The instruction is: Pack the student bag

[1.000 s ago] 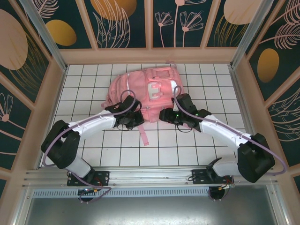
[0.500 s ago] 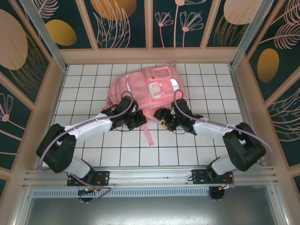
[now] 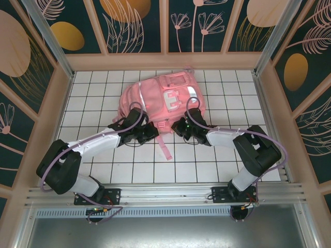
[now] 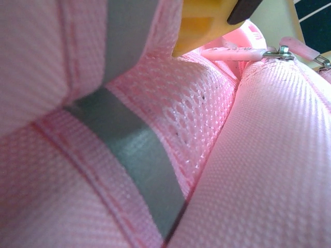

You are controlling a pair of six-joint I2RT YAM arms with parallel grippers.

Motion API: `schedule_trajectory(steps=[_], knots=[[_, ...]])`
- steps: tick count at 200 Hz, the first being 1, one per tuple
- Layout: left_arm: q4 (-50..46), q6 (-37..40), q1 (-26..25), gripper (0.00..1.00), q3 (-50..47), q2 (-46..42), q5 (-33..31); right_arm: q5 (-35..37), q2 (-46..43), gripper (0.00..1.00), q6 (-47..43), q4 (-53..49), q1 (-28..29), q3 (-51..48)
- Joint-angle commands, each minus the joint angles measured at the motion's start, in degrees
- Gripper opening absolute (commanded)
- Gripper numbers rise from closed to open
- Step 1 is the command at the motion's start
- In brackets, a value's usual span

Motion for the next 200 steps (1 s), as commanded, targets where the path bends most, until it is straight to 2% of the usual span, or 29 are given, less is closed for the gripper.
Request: schedule_trajectory(steps=[1,45,55,62,90,112,128,147,170,200], knots=[[0.57,2.13,1.29,0.0,-0.75,-0.58,0.07,2.77,-0.29,0.0,-1.85,-1.38,-0.19,1.44],[0.54,11.73,1.82,0.0,-1.59,0.07,5.57,1.08,-0.77,0.0,-4.31,-4.3,-0.58,2.36],[-1.67,13.49,1.78,0.19,-0.71,0.18,5.55,0.01,-0.4,0.0,-4.39,-4.4,-0.44,2.71],[-2.37,13.89,1.79,0.27,-0.52,0.02,5.71,-0.52,-0.11,0.0,-4.29,-4.32,-0.29,2.85],[0.28,11.28,1.79,0.4,-3.59,-1.88,7.68,-1.6,0.36,0.0,-4.01,-3.93,0.03,2.95],[0.69,10.28,1.95,0.48,-6.16,-3.09,6.22,-2.12,0.26,0.0,-3.68,-3.56,0.0,2.87],[6.4,7.28,2.34,0.55,-10.28,-4.99,6.63,-2.97,0.07,0.0,-3.1,-2.97,0.03,2.87],[19.34,1.94,2.76,0.6,-16.32,-6.96,9.58,-4.64,0.01,0.0,-1.89,-1.05,0.03,2.52],[34.54,-4.89,2.94,0.75,-22.58,-9.44,9.34,-5.68,0.04,0.0,-1.32,-0.45,0.05,2.75],[39.68,-7.15,3.59,0.75,-23.3,-7.64,10.04,-6.26,0.11,0.0,-0.63,-0.03,0.02,2.78]])
